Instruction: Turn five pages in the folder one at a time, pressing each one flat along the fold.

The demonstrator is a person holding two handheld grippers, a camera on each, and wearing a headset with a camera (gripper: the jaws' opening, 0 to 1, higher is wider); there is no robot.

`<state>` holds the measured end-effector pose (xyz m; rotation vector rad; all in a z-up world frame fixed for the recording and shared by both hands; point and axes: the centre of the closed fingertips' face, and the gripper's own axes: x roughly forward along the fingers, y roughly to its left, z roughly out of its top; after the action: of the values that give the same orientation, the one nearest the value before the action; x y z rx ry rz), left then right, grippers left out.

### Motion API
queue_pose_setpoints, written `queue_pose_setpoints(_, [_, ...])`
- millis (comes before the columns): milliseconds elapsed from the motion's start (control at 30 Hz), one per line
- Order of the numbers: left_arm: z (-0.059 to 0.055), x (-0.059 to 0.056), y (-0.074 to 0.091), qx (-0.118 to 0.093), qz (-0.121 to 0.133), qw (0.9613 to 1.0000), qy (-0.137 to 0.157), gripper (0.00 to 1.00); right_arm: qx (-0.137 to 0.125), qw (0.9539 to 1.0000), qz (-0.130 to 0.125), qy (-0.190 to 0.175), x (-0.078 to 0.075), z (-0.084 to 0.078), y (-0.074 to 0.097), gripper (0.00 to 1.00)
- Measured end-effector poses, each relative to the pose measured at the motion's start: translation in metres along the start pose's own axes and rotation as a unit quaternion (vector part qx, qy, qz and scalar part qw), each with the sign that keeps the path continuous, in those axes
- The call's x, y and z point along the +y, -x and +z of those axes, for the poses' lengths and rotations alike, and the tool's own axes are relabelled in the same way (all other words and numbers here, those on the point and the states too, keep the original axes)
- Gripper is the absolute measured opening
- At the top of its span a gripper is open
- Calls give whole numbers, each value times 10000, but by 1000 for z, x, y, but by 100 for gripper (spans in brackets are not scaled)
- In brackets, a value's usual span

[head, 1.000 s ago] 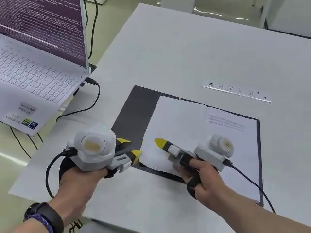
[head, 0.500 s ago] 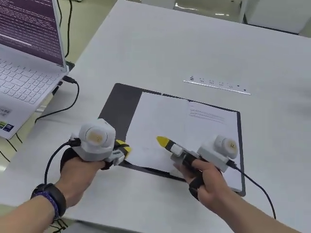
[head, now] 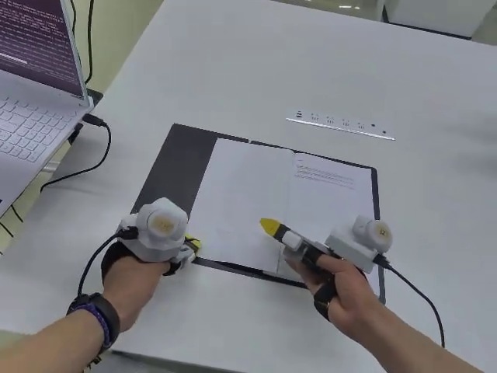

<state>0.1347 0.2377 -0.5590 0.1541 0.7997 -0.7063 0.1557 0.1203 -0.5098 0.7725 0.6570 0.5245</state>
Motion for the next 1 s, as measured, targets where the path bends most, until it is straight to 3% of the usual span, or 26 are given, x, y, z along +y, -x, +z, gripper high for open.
queue_pose_setpoints(100, [0,0,1,24,41,10000,-36,0,-37,10000,-13,52,-6,6,-1,9])
queue_pose_setpoints(467, [-1,0,1,36,52,10000,8,0,-159,9998,-71,88,-27,32,-15,2])
queue_pose_setpoints(833, [-1,0,2,56,42,10000,-62,0,-58,9998,-176,62,-52,35,-31,0])
queue_pose_setpoints(1000, [-1,0,1,71,1,9999,-102,0,-115,9999,-7,-8,-52,39,-35,0])
